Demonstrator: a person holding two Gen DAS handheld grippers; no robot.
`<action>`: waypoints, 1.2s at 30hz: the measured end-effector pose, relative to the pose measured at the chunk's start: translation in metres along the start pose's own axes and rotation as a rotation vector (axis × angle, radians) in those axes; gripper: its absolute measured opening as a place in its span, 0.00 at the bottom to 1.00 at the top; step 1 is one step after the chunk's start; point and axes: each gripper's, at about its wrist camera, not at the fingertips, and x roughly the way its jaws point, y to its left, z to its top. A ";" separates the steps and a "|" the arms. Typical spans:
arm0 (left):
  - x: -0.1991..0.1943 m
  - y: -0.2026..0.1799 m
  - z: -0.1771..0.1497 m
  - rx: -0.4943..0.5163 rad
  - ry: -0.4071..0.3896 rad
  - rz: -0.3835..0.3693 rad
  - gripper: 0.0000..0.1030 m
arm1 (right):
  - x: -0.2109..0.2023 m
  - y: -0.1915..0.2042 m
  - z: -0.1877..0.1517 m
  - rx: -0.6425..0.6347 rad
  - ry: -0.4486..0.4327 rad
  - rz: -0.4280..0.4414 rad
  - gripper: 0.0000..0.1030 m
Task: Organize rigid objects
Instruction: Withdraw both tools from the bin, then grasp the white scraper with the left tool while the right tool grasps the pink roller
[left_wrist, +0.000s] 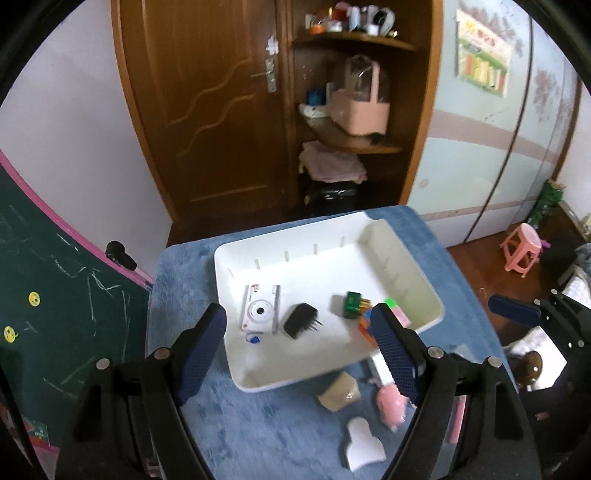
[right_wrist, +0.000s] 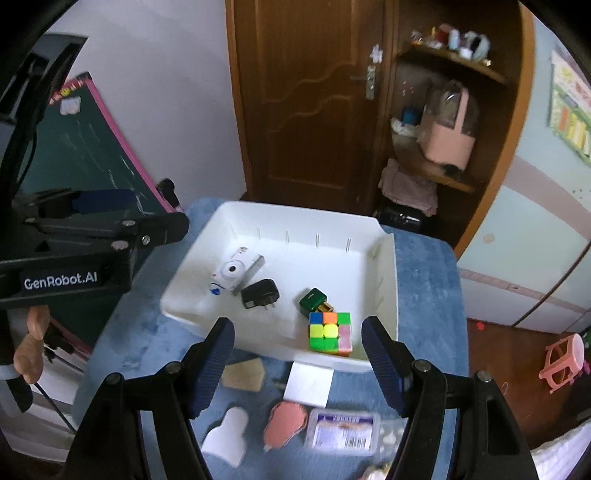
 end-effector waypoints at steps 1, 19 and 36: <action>-0.009 -0.002 -0.004 0.003 -0.005 -0.007 0.81 | -0.010 0.001 -0.004 0.004 -0.012 -0.007 0.70; -0.070 -0.020 -0.076 -0.012 -0.024 -0.057 0.81 | -0.125 -0.016 -0.109 0.149 -0.093 -0.132 0.76; 0.023 -0.059 -0.151 -0.019 0.283 -0.084 0.81 | -0.073 -0.043 -0.208 0.366 0.087 -0.193 0.76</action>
